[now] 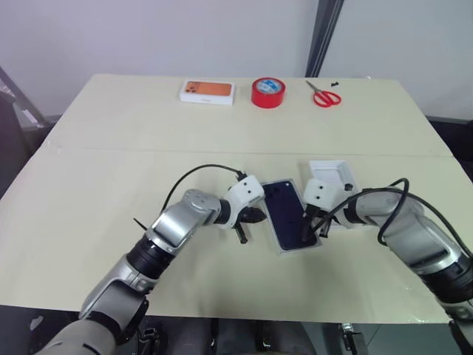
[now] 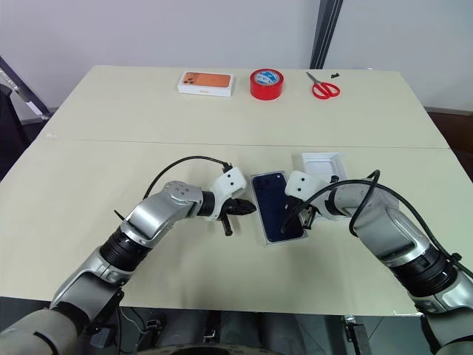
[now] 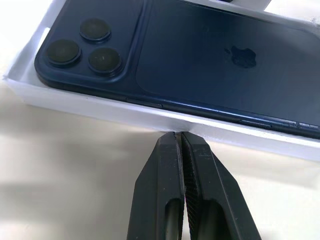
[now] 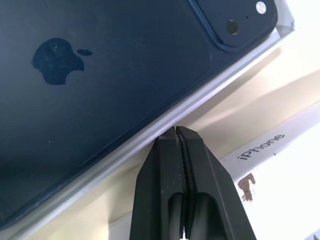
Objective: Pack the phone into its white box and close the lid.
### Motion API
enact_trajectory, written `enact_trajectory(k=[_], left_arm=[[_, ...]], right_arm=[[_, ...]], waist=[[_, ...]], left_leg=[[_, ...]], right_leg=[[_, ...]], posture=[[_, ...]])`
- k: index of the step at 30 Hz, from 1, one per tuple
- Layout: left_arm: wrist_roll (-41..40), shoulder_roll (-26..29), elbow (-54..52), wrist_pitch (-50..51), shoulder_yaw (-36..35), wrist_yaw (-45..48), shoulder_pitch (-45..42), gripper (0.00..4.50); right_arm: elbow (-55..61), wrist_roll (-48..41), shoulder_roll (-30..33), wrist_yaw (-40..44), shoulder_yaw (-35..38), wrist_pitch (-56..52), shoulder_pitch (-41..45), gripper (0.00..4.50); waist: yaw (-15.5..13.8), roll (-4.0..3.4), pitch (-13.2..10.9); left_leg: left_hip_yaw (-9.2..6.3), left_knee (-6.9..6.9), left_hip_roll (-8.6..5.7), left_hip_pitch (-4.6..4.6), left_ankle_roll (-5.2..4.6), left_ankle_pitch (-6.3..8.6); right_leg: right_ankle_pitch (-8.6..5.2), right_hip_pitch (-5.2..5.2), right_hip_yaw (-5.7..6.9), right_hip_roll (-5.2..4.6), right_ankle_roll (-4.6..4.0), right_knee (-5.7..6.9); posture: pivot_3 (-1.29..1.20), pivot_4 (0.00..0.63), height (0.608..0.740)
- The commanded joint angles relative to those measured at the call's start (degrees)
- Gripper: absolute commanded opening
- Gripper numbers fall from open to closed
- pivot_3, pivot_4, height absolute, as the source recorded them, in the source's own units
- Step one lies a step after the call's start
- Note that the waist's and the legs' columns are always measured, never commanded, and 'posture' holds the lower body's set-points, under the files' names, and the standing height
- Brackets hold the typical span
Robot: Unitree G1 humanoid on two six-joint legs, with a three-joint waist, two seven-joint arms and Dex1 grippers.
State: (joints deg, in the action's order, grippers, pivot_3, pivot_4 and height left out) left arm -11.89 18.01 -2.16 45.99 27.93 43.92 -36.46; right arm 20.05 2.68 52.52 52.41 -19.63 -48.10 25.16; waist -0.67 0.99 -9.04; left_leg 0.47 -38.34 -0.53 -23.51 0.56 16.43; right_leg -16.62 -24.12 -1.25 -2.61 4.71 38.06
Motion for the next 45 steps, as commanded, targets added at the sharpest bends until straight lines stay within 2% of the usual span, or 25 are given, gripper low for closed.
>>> enact_trajectory(k=[1,9,12,15,18,21,24,26,29,33,34,35,40,41,45], left_arm=[[-0.1,-1.1,0.0,-1.3,-1.5,0.1,-0.7,0.22],[0.5,-2.4,2.7,-1.7,-4.2,-1.4,-1.4,0.22],[-0.2,-1.8,1.1,-0.9,-5.1,-1.0,-0.8,0.22],[-0.7,0.3,-1.5,-0.9,-5.9,0.2,0.5,0.15],[-1.3,2.5,-4.1,-2.2,-7.0,1.6,2.1,0.15],[-2.8,4.3,-6.3,-6.5,-10.1,3.4,4.4,0.15],[-3.4,6.5,-8.3,-15.7,-13.8,5.6,7.8,0.15],[-2.2,8.0,-9.0,-21.4,-14.2,6.6,9.6,0.15],[-3.1,9.1,-9.8,-27.0,-15.2,9.0,12.0,0.15],[-5.0,9.2,-10.7,-28.3,-16.2,10.4,13.3,0.15],[-5.3,9.1,-10.8,-28.3,-16.3,10.5,13.5,0.15],[-5.4,9.1,-11.0,-28.3,-16.3,10.5,13.6,0.15],[-5.3,8.7,-11.0,-28.2,-16.1,10.1,14.2,0.15],[-5.3,8.6,-11.0,-28.1,-16.1,10.0,14.3,0.15],[-5.9,8.4,-11.2,-27.7,-16.2,10.0,14.5,0.15]], right_arm=[[3.2,-2.1,1.1,2.2,2.3,0.8,0.0,0.00],[2.7,-1.2,1.3,2.3,1.6,2.4,0.1,0.00],[2.7,-2.4,2.2,3.1,3.5,1.2,0.5,0.00],[3.8,-6.7,3.2,5.6,8.0,-3.0,0.8,0.85],[5.0,-10.2,3.4,6.1,12.1,-6.9,1.4,2.36],[4.4,-13.4,1.0,3.7,15.2,-16.4,4.1,3.83],[1.0,-14.2,-5.1,-3.1,17.3,-30.8,7.9,3.83],[-0.6,-13.7,-8.2,-7.1,17.9,-36.5,9.5,3.83],[-2.3,-13.0,-12.1,-12.4,19.1,-42.2,10.8,3.83],[-3.4,-13.0,-15.0,-18.0,20.1,-44.4,10.1,3.83],[-3.1,-13.0,-15.1,-19.1,19.8,-44.4,9.7,3.29],[-2.8,-13.4,-15.3,-19.8,19.8,-44.4,9.4,2.96],[-2.1,-15.4,-16.6,-22.9,21.1,-44.4,9.5,0.39],[-2.1,-15.7,-16.6,-23.4,21.2,-44.4,9.6,0.05],[-1.5,-17.3,-15.9,-24.9,21.4,-44.4,10.1,0.05]], waist=[[0.0,0.00,0.0],[0.1,0.00,0.0],[0.1,0.00,0.0],[0.1,0.00,0.0],[0.3,-0.01,0.0],[0.3,-0.02,0.0],[0.5,-0.02,0.0],[0.4,-0.04,0.0],[0.2,-0.05,0.0],[0.0,-0.05,0.0],[0.0,-0.05,0.0],[0.0,-0.07,0.0],[0.1,-0.07,0.0],[0.1,-0.07,0.0],[0.1,-0.07,0.0]], left_leg=[[0.00,0.00,0.00,0.00,0.00,0.00],[0.00,-0.03,0.01,0.01,0.00,0.00],[0.00,-0.05,0.01,0.01,0.00,0.00],[0.00,-0.05,0.02,0.01,0.00,0.00],[-0.01,-0.04,0.04,0.01,0.00,0.00],[-0.01,-0.04,0.05,0.03,0.00,0.00],[-0.01,-0.04,0.07,0.02,0.01,-0.01],[-0.01,-0.02,0.10,0.04,0.03,-0.02],[0.01,0.00,0.08,0.01,0.04,-0.02],[0.01,0.01,0.04,-0.02,0.03,-0.01],[0.01,0.01,0.04,-0.02,0.03,-0.01],[0.01,0.01,0.04,-0.02,0.03,-0.01],[0.01,0.00,0.02,-0.02,0.01,0.00],[0.01,0.00,0.02,-0.01,0.01,0.00],[0.01,-0.01,0.02,-0.02,0.01,0.00]], right_leg=[[0.00,0.00,0.00,0.00,0.00,0.00],[0.00,0.00,0.00,0.02,0.00,0.05],[0.00,0.00,-0.01,0.02,0.00,0.05],[0.00,0.00,-0.01,0.03,0.00,0.05],[0.00,-0.01,-0.01,0.03,0.00,0.06],[0.00,0.00,-0.02,0.02,0.00,0.07],[0.00,-0.01,-0.03,0.00,0.00,0.07],[0.00,-0.02,-0.03,-0.01,-0.02,0.08],[0.00,-0.05,-0.04,-0.07,-0.02,0.05],[0.00,-0.06,-0.04,-0.10,-0.02,0.03],[0.00,-0.06,-0.04,-0.10,-0.02,0.03],[0.00,-0.06,-0.03,-0.09,-0.02,0.04],[0.01,-0.03,-0.02,-0.08,-0.01,0.05],[0.01,-0.02,-0.02,-0.07,-0.01,0.05],[0.01,-0.03,-0.01,-0.06,-0.01,0.06]], posture=[[0.00,0.150,0.729],[0.00,0.150,0.729],[0.00,0.150,0.729],[0.00,0.150,0.729],[0.00,0.150,0.729],[0.00,0.150,0.729],[0.00,0.150,0.729],[0.00,0.150,0.729],[0.00,0.150,0.729],[0.00,0.150,0.729],[0.00,0.150,0.729],[0.00,0.150,0.729],[0.00,0.150,0.729],[0.00,0.150,0.729],[0.00,0.150,0.729]])
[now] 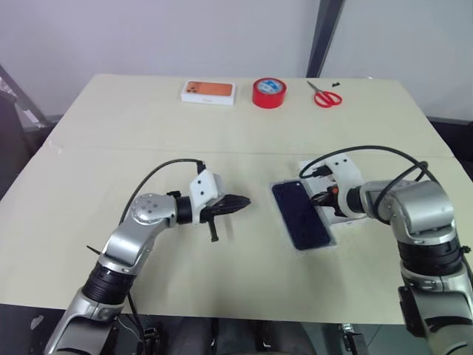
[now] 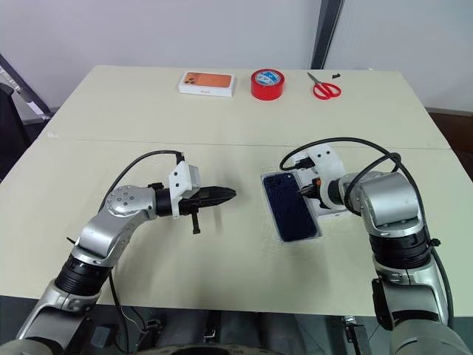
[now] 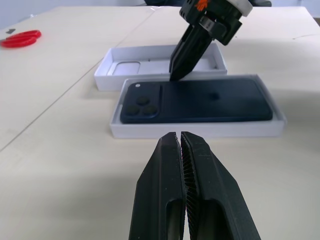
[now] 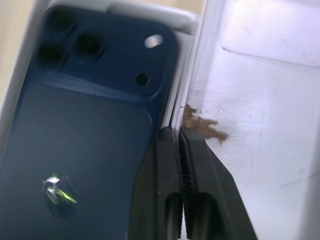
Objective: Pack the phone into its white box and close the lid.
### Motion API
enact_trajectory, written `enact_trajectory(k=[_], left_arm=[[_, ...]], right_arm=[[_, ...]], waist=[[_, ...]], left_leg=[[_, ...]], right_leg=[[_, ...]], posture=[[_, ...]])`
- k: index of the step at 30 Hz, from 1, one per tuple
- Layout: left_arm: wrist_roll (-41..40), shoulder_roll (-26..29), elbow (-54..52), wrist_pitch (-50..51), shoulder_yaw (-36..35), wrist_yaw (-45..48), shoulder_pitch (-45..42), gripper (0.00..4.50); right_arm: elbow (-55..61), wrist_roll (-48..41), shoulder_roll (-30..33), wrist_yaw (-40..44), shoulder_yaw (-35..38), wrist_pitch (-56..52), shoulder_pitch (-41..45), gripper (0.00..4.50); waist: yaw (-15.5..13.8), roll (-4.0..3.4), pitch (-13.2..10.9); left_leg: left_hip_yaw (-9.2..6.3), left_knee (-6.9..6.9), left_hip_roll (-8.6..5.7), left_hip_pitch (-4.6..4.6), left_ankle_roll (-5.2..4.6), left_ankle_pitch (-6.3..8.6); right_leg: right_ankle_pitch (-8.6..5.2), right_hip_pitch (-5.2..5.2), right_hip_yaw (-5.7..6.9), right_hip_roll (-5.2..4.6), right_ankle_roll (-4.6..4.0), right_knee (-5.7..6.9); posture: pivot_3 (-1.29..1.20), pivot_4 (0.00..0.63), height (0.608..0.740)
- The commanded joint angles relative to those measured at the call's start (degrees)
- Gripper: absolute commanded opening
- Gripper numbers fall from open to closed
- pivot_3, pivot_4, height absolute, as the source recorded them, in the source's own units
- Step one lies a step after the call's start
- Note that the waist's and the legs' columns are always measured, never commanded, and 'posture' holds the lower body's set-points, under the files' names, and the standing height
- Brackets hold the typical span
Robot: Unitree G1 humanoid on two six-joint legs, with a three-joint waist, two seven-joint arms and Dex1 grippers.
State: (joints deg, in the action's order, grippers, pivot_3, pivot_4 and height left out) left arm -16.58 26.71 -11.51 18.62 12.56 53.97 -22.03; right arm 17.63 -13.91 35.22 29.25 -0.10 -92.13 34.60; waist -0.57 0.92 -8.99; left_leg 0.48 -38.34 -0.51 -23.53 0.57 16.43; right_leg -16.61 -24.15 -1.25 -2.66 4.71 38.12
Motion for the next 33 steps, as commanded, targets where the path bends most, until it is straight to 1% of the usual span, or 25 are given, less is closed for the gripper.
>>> enact_trajectory(k=[1,4,7,11,12,13,15,16,18,19,20,21,24,26,30,33], left_arm=[[-1.3,-0.4,-1.8,-0.2,-0.9,-0.1,0.0,0.15],[-1.3,-0.6,-1.5,-0.1,-0.8,-0.2,0.0,0.15],[-1.0,-0.7,-1.3,-0.2,-0.5,-0.3,-0.1,0.15],[-0.5,-1.2,-0.8,-0.2,-0.1,-0.8,-0.5,0.15],[0.0,-1.4,-0.4,0.0,0.3,-1.1,-0.7,0.15],[0.3,-1.6,-0.2,0.0,0.7,-1.4,-0.8,0.15],[1.1,-2.0,0.3,0.0,1.4,-1.7,-1.0,0.15],[1.3,-2.1,0.4,0.0,1.5,-1.7,-1.0,0.15],[2.4,-2.2,1.1,-0.4,2.4,-1.9,-1.3,0.15],[2.8,-2.3,1.3,-0.5,2.7,-2.0,-1.4,0.15],[3.1,-2.5,1.6,-0.6,3.0,-2.1,-1.5,0.15],[3.2,-2.7,1.8,-0.7,3.2,-2.2,-1.6,0.15],[4.1,-3.6,2.6,0.0,4.1,-2.4,-2.6,0.15],[4.9,-4.6,3.5,3.1,5.8,-3.0,-4.3,0.15],[7.4,-6.3,5.2,9.3,10.0,-4.2,-7.6,0.15],[9.8,-6.9,6.9,10.5,12.6,-4.6,-9.5,0.15]], right_arm=[[0.9,-0.9,1.8,-2.2,1.7,-0.4,0.8,0.05],[0.5,-1.7,1.6,-3.5,2.2,-0.4,0.9,0.05],[-0.1,-3.8,0.5,-4.0,4.4,-0.4,0.6,0.05],[0.5,-5.9,1.5,-4.5,4.8,-0.4,1.1,1.39],[2.4,-6.6,3.9,-2.8,3.2,1.3,1.1,1.87],[4.4,-6.9,7.0,-0.8,1.1,4.5,0.6,1.87],[8.0,-6.2,14.5,4.5,-2.6,14.4,-1.9,1.87],[8.5,-6.0,16.7,6.1,-3.3,17.8,-2.8,1.87],[9.5,-5.4,23.6,12.8,-3.1,28.0,-7.7,1.23],[9.7,-5.3,26.0,15.4,-2.6,31.7,-9.7,0.92],[10.1,-4.6,29.1,18.3,-2.0,36.4,-12.7,0.39],[10.1,-4.1,30.9,20.0,-1.6,39.6,-14.7,0.03],[9.4,-2.6,35.7,24.8,0.3,48.3,-20.8,0.03],[8.5,-0.9,38.4,26.9,0.8,52.8,-24.4,0.03],[8.9,1.3,40.0,29.1,0.2,57.7,-28.7,0.03],[9.4,3.4,39.6,29.3,-1.4,59.4,-29.9,0.03]], waist=[[0.0,0.00,0.0],[0.0,0.00,0.0],[0.1,0.00,0.0],[0.2,0.00,0.0],[0.2,-0.01,0.0],[0.2,-0.02,0.0],[0.1,-0.03,0.0],[0.0,-0.02,0.0],[0.0,-0.02,0.0],[0.0,-0.01,0.0],[0.0,-0.01,0.0],[0.0,-0.02,0.0],[0.2,-0.05,0.0],[0.1,-0.04,0.0],[0.2,-0.04,0.0],[0.2,-0.05,0.0]], left_leg=[[0.00,0.00,0.00,0.00,0.00,0.00],[0.00,0.00,0.00,0.00,0.00,0.00],[0.00,0.00,0.00,0.00,-0.01,0.00],[0.00,0.00,0.00,0.00,-0.01,0.00],[0.00,0.00,0.00,0.00,-0.01,0.00],[0.00,0.00,0.00,0.00,-0.01,0.00],[0.01,0.00,0.00,0.00,-0.03,0.01],[0.01,0.00,0.00,0.00,-0.04,0.02],[0.01,-0.01,0.01,0.02,-0.09,0.04],[0.01,-0.02,0.01,0.02,-0.09,0.04],[0.01,-0.02,0.01,0.02,-0.10,0.05],[0.01,-0.02,0.02,0.03,-0.10,0.05],[0.06,-0.05,0.04,0.08,-0.11,0.05],[0.05,-0.06,0.05,0.14,-0.11,0.05],[0.05,-0.21,0.09,0.15,-0.18,0.09],[0.01,-0.55,0.23,0.14,-0.44,0.25]], right_leg=[[0.00,0.00,0.00,0.00,0.00,0.00],[0.00,0.00,0.00,0.02,0.00,0.01],[0.00,0.00,0.00,0.02,0.00,0.01],[0.00,0.00,0.00,0.04,0.00,0.02],[0.00,0.00,0.00,0.04,0.00,0.02],[0.00,-0.01,0.00,0.04,0.00,0.03],[0.00,-0.02,0.00,0.05,0.01,0.02],[0.00,-0.01,0.01,0.06,0.01,0.00],[-0.01,0.04,0.02,0.10,0.02,-0.03],[-0.01,0.05,0.01,0.11,0.02,-0.03],[-0.01,0.07,0.02,0.11,0.03,-0.04],[-0.01,0.08,0.03,0.13,0.03,-0.04],[-0.01,0.10,-0.02,0.13,0.03,-0.01],[-0.01,0.17,-0.01,0.15,0.03,0.00],[-0.02,0.23,-0.01,0.21,0.04,0.00],[-0.03,0.39,0.01,0.36,0.05,0.00]], posture=[[0.00,0.150,0.729],[0.00,0.150,0.729],[0.00,0.150,0.729],[0.00,0.150,0.729],[0.00,0.150,0.729],[0.00,0.150,0.729],[0.00,0.150,0.729],[0.00,0.150,0.729],[0.00,0.150,0.729],[0.00,0.150,0.729],[0.00,0.150,0.729],[0.00,0.150,0.729],[0.00,0.150,0.729],[0.00,0.150,0.729],[0.00,0.150,0.729],[0.00,0.150,0.729]])
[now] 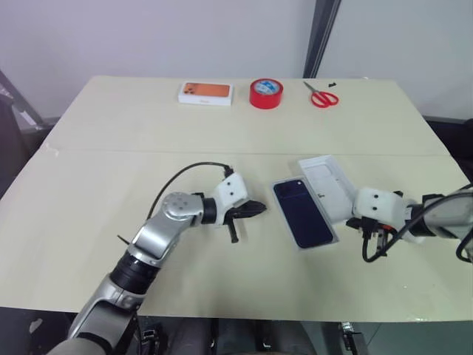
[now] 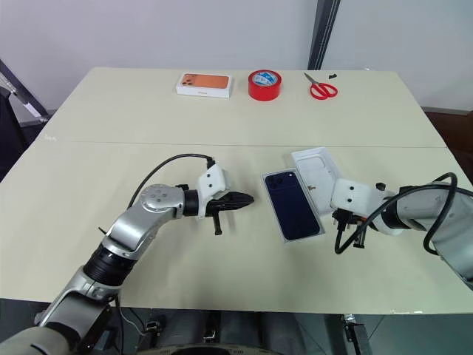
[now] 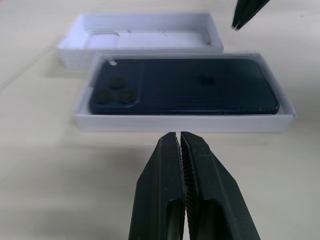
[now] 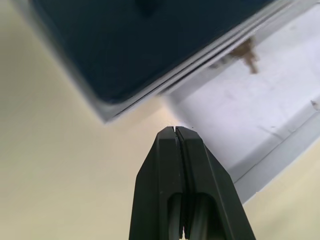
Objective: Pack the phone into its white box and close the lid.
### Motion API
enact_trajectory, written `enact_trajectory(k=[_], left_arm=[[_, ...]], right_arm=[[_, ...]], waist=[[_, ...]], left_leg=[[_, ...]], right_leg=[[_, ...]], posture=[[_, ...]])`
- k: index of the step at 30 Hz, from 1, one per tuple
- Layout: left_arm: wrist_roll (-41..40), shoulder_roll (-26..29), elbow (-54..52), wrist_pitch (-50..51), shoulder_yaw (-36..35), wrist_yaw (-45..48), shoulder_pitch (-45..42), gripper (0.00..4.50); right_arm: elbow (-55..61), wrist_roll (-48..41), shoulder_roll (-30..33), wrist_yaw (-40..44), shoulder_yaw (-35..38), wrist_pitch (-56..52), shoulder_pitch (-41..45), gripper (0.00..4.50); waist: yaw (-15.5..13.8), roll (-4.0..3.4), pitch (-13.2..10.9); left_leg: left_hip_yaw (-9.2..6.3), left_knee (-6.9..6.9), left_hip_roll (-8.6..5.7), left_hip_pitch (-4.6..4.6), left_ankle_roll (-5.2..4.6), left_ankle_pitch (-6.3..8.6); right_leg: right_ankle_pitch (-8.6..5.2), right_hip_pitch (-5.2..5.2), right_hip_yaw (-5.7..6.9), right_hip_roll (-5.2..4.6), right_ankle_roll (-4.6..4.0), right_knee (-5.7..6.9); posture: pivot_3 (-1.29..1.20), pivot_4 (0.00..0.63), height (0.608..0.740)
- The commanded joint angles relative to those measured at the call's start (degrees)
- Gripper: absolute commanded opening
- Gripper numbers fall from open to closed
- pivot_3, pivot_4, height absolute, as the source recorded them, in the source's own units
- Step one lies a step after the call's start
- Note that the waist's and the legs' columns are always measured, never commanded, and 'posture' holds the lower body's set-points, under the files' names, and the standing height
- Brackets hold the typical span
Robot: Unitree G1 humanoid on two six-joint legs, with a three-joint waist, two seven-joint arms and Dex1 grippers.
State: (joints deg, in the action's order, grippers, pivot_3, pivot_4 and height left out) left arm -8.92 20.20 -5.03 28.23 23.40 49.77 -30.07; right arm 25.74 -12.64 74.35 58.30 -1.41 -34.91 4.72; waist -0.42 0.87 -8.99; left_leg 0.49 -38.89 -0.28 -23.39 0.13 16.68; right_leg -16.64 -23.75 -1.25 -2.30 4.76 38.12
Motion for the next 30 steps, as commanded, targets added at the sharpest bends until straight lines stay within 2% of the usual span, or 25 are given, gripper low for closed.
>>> enact_trajectory(k=[1,8,15,19,22,23,24,28,30], left_arm=[[2.7,-0.7,1.2,1.1,2.3,-0.6,-2.1,0.15],[5.4,-3.7,6.1,1.1,4.2,-1.4,-4.5,0.15],[5.4,-4.3,6.8,1.4,3.4,-1.1,-4.7,0.15],[4.7,-2.9,5.2,2.1,2.3,-0.2,-4.0,0.15],[3.8,-0.8,3.3,2.7,0.4,0.4,-2.9,0.15],[3.5,-0.1,2.8,2.7,-0.4,0.6,-2.4,0.15],[3.2,0.5,2.2,2.7,-1.0,0.6,-2.0,0.15],[1.4,2.8,0.0,-0.1,-4.5,1.5,0.2,0.15],[0.2,3.4,-1.0,-2.0,-6.3,1.9,1.2,0.15]], right_arm=[[1.1,3.5,0.0,-0.2,-1.2,2.8,0.2,0.03],[0.9,8.0,-7.4,-1.8,-8.2,2.7,4.8,0.03],[3.8,7.3,-11.4,-1.0,-9.4,0.2,7.4,0.03],[4.1,5.9,-9.7,0.9,-6.7,-1.9,7.6,0.03],[5.3,-1.4,-9.5,3.4,-0.9,-10.0,9.8,0.03],[5.6,-3.4,-9.6,3.7,0.6,-12.9,10.9,0.53],[6.0,-4.7,-9.7,3.5,1.7,-15.3,11.8,0.81],[3.6,-7.3,-13.9,-3.4,2.2,-30.7,18.9,2.81],[0.0,-7.1,-17.9,-8.4,1.8,-39.4,22.7,2.81]], waist=[[0.1,0.00,0.0],[-0.1,0.00,0.0],[-0.1,0.00,0.0],[-0.2,0.00,0.0],[-0.1,-0.01,0.0],[0.0,-0.01,0.0],[0.1,-0.02,0.0],[0.1,-0.02,0.0],[0.0,-0.02,0.0]], left_leg=[[0.00,-0.07,0.00,0.01,-0.03,0.02],[-0.02,-0.22,-0.01,0.02,-0.03,0.03],[-0.03,-0.22,-0.01,0.02,-0.04,0.03],[-0.04,-0.22,-0.02,0.01,-0.03,0.03],[-0.04,-0.22,-0.02,0.01,-0.03,0.03],[-0.05,-0.22,-0.01,0.01,-0.04,0.03],[-0.05,-0.22,-0.01,0.02,-0.04,0.03],[-0.11,-0.20,0.00,0.02,-0.03,0.04],[-0.11,-0.20,-0.01,0.01,-0.02,0.05]], right_leg=[[0.00,0.03,-0.01,0.00,0.00,0.00],[0.00,0.10,0.00,-0.03,0.00,0.00],[0.00,0.10,0.00,-0.04,0.00,0.01],[0.00,0.10,0.01,-0.07,0.00,0.00],[0.00,0.10,0.01,-0.08,0.00,0.00],[0.00,0.09,0.01,-0.08,0.00,0.01],[0.00,0.10,0.01,-0.08,0.00,0.02],[0.00,0.11,0.04,-0.12,-0.01,0.00],[-0.01,0.10,0.04,-0.17,-0.01,-0.01]], posture=[[0.00,0.150,0.729],[0.00,0.150,0.729],[0.00,0.150,0.729],[0.00,0.150,0.729],[0.00,0.150,0.729],[0.00,0.150,0.729],[0.00,0.150,0.729],[0.00,0.150,0.729],[0.00,0.150,0.729]])
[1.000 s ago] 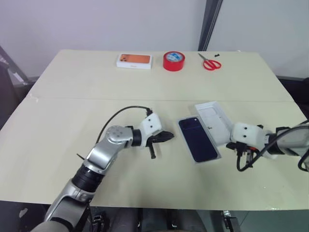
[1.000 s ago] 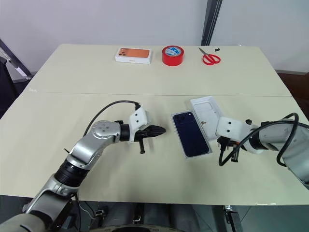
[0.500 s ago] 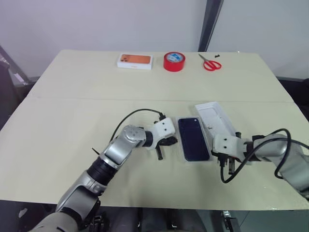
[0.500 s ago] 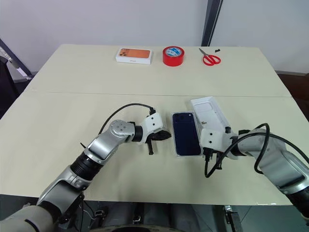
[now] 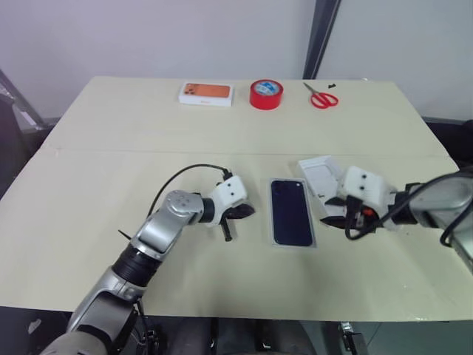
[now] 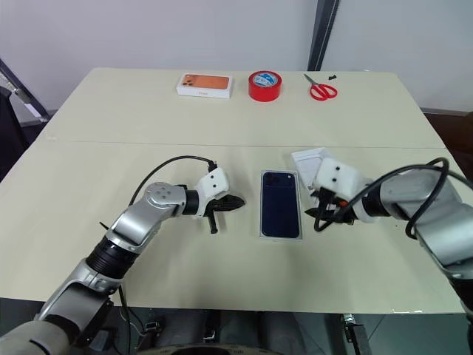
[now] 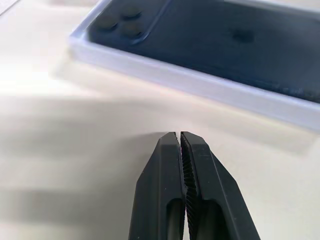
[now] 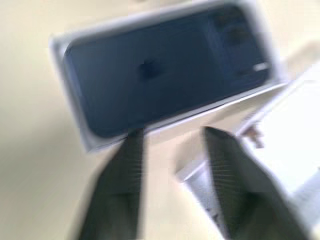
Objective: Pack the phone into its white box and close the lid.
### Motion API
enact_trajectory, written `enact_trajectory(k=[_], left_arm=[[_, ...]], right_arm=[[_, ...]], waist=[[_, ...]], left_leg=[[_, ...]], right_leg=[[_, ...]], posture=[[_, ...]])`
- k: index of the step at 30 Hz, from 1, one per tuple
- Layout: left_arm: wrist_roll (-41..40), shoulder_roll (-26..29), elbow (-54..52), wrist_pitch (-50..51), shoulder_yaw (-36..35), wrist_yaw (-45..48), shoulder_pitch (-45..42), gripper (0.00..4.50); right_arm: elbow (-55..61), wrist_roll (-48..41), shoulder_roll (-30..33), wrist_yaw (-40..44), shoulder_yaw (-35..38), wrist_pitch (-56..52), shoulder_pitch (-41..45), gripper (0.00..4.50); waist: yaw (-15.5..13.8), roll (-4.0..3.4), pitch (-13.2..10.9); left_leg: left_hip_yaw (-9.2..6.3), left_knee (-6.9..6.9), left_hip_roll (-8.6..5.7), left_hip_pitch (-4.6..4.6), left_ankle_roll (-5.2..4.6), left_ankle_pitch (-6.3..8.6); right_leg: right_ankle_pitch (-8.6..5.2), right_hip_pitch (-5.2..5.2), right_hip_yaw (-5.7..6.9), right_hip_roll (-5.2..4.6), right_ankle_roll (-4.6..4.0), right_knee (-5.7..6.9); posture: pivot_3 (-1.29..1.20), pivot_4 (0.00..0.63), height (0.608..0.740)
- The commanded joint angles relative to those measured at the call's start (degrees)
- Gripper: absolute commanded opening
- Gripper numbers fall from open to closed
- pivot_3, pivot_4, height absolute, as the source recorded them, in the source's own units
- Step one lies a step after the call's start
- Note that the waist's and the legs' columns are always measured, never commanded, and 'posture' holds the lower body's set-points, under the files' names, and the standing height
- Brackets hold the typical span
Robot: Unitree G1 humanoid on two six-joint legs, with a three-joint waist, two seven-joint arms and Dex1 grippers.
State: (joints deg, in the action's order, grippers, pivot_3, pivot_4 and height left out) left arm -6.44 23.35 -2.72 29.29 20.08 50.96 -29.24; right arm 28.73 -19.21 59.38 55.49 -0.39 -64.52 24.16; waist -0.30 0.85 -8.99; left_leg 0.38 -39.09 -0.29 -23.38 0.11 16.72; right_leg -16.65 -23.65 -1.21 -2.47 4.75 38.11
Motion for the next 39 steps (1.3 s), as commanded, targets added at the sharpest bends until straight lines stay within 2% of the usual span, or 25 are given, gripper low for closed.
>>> enact_trajectory(k=[1,6,12,15,19,22,27,30,33,36,38,39], left_arm=[[-2.9,0.3,-3.8,-3.5,-3.7,0.8,0.7,0.15],[-6.1,0.3,-6.8,-5.5,-6.8,1.3,2.4,0.15],[-8.2,0.6,-9.5,-6.0,-7.7,1.7,4.1,0.15],[-8.4,0.8,-9.8,-6.0,-7.4,1.6,4.5,0.15],[-8.5,0.8,-9.4,-6.2,-7.0,1.3,4.5,0.15],[-8.4,0.8,-8.9,-6.3,-7.3,0.9,4.4,0.15],[-8.8,1.2,-7.3,-6.5,-10.5,-1.1,4.6,0.15],[-8.3,0.6,-4.1,-7.9,-13.8,-4.6,4.2,0.15],[-8.1,-0.1,-0.6,-9.4,-17.2,-8.2,2.8,0.15],[-8.7,-0.6,1.9,-10.5,-20.2,-10.8,1.5,0.15],[-8.4,-0.5,2.6,-11.3,-20.6,-11.3,1.1,0.15],[-8.2,-0.4,2.7,-11.4,-20.6,-11.2,1.0,0.15]], right_arm=[[-4.3,-0.3,-4.7,-7.6,0.7,-13.1,4.6,2.81],[-6.4,0.2,-9.2,-14.9,-0.9,-21.9,5.9,2.81],[-6.3,-0.4,-11.5,-19.8,-1.5,-25.1,5.3,2.81],[-6.1,-0.9,-12.9,-21.4,-1.4,-26.2,5.0,2.04],[-6.1,-1.0,-14.9,-23.6,-0.8,-27.6,5.0,0.05],[-6.0,-1.7,-15.5,-24.7,0.6,-28.0,5.7,0.02],[-8.3,-4.3,-15.9,-22.8,7.8,-26.8,11.3,0.02],[-10.0,-15.7,-21.9,-19.7,17.6,-27.8,15.5,0.02],[-12.8,-32.1,-28.0,-24.4,23.5,-28.0,17.5,0.02],[-17.8,-53.5,-34.8,-38.1,25.9,-28.0,16.6,0.02],[-19.2,-80.7,-32.1,-56.3,17.3,-16.0,11.0,0.02],[-18.5,-88.9,-31.5,-62.0,13.8,-11.2,8.4,0.02]], waist=[[-0.2,0.00,0.0],[-0.4,-0.01,0.0],[-0.2,-0.03,0.0],[-0.1,-0.03,0.0],[-0.1,-0.03,0.0],[0.0,-0.03,0.0],[0.4,-0.04,0.0],[0.9,-0.04,0.0],[1.1,-0.04,0.0],[1.1,-0.03,0.0],[0.8,-0.03,0.0],[0.7,-0.02,0.0]], left_leg=[[0.00,0.01,-0.02,-0.02,0.00,0.00],[0.00,0.02,-0.07,-0.17,0.01,0.01],[0.01,0.02,-0.11,-0.19,0.01,0.01],[0.01,0.02,-0.11,-0.18,0.01,0.01],[0.01,0.02,-0.12,-0.18,0.01,0.01],[0.01,0.01,-0.12,-0.18,0.01,0.01],[0.01,0.01,-0.12,-0.17,0.00,0.01],[0.00,0.02,-0.11,-0.16,0.00,0.01],[-0.03,0.03,-0.08,-0.11,-0.01,0.01],[-0.05,0.02,-0.08,-0.11,-0.01,0.01],[-0.04,0.02,-0.08,-0.14,-0.01,0.01],[-0.09,0.02,-0.08,-0.16,-0.01,0.01]], right_leg=[[0.00,-0.02,0.00,-0.03,0.00,0.00],[0.00,-0.13,0.00,-0.14,0.00,-0.03],[0.00,-0.16,-0.01,-0.17,0.00,0.00],[0.00,-0.16,0.00,-0.16,0.00,0.00],[0.00,-0.16,0.01,-0.14,0.01,0.01],[0.01,-0.15,0.01,-0.14,0.01,0.01],[0.01,-0.16,0.01,-0.11,0.01,0.04],[0.01,-0.15,0.03,-0.08,0.01,0.05],[0.01,-0.11,0.06,-0.05,0.02,0.08],[0.01,-0.09,0.08,-0.06,0.02,0.09],[0.01,-0.11,0.08,-0.07,0.03,0.09],[0.01,-0.10,0.13,-0.09,0.03,0.10]], posture=[[0.00,0.150,0.729],[0.00,0.150,0.729],[0.00,0.150,0.729],[0.00,0.150,0.729],[0.00,0.150,0.729],[0.00,0.150,0.729],[0.00,0.150,0.729],[0.00,0.150,0.729],[0.00,0.150,0.729],[0.00,0.150,0.729],[0.00,0.150,0.729],[0.00,0.150,0.729]])
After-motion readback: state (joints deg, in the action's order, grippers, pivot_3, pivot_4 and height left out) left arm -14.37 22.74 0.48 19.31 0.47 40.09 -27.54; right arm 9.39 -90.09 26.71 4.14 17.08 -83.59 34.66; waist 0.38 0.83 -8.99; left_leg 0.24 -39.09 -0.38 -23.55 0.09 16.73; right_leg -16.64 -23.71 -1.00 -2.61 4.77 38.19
